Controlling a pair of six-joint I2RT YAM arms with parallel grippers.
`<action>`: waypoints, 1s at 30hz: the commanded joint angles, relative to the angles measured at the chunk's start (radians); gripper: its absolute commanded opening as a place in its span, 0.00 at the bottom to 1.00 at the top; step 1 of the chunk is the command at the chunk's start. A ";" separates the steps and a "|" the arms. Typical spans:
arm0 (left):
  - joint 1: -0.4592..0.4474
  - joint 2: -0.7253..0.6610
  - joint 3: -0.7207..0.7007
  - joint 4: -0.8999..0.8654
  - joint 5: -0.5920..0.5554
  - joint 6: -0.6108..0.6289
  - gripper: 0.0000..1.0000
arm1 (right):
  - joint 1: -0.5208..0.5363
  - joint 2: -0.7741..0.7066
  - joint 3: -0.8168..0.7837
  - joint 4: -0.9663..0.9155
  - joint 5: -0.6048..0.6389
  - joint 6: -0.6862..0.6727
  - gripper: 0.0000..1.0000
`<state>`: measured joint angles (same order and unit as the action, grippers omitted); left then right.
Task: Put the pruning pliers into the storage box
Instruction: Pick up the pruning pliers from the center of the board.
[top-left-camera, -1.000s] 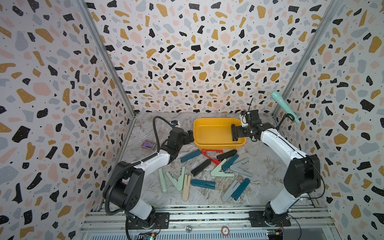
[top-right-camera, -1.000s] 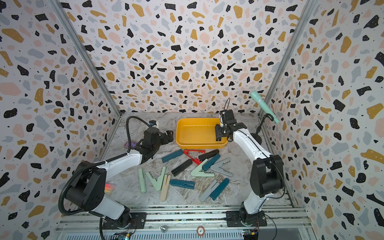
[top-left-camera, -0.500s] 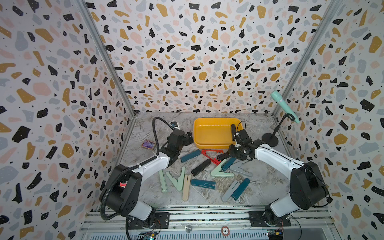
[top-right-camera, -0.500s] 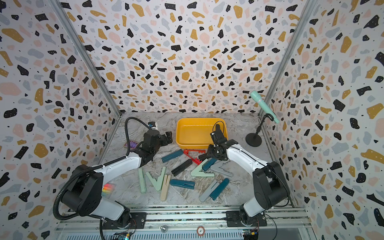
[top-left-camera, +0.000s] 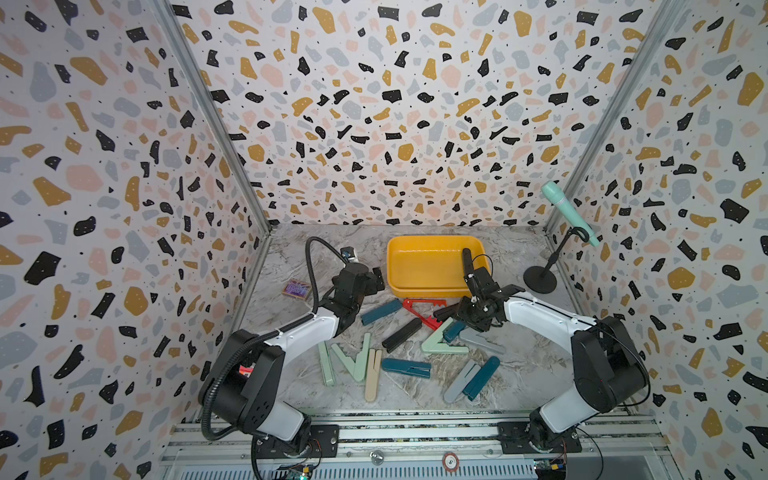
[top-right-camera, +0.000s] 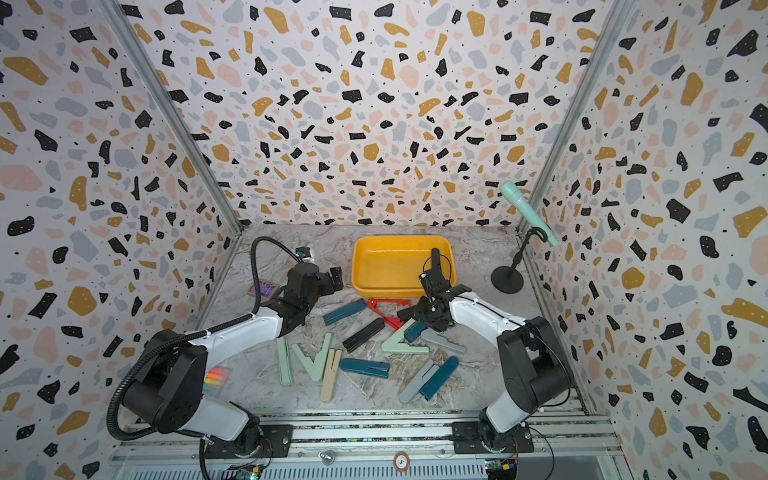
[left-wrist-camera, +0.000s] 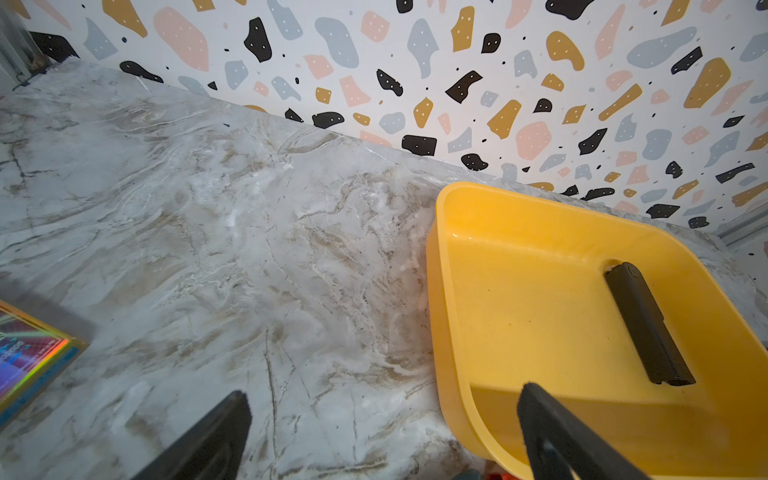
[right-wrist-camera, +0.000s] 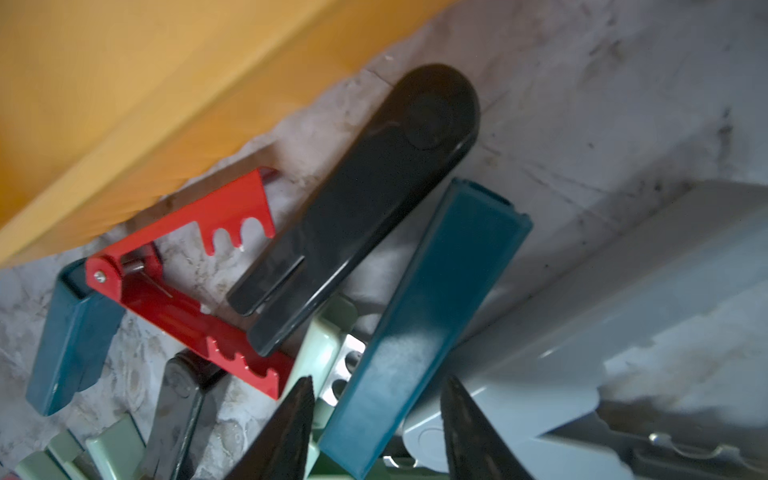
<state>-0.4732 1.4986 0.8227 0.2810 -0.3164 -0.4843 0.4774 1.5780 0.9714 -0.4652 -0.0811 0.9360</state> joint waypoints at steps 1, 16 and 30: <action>-0.002 -0.024 -0.019 0.040 -0.024 0.023 1.00 | 0.003 0.003 -0.002 0.005 0.010 0.032 0.51; -0.002 -0.025 -0.028 0.038 -0.039 0.026 0.99 | -0.103 0.037 -0.042 -0.006 0.033 -0.050 0.47; -0.001 -0.035 -0.026 0.025 -0.066 0.030 0.99 | -0.070 0.100 -0.018 0.030 -0.043 -0.054 0.46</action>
<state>-0.4732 1.4979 0.8093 0.2859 -0.3576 -0.4702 0.3897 1.6638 0.9394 -0.4271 -0.0975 0.8703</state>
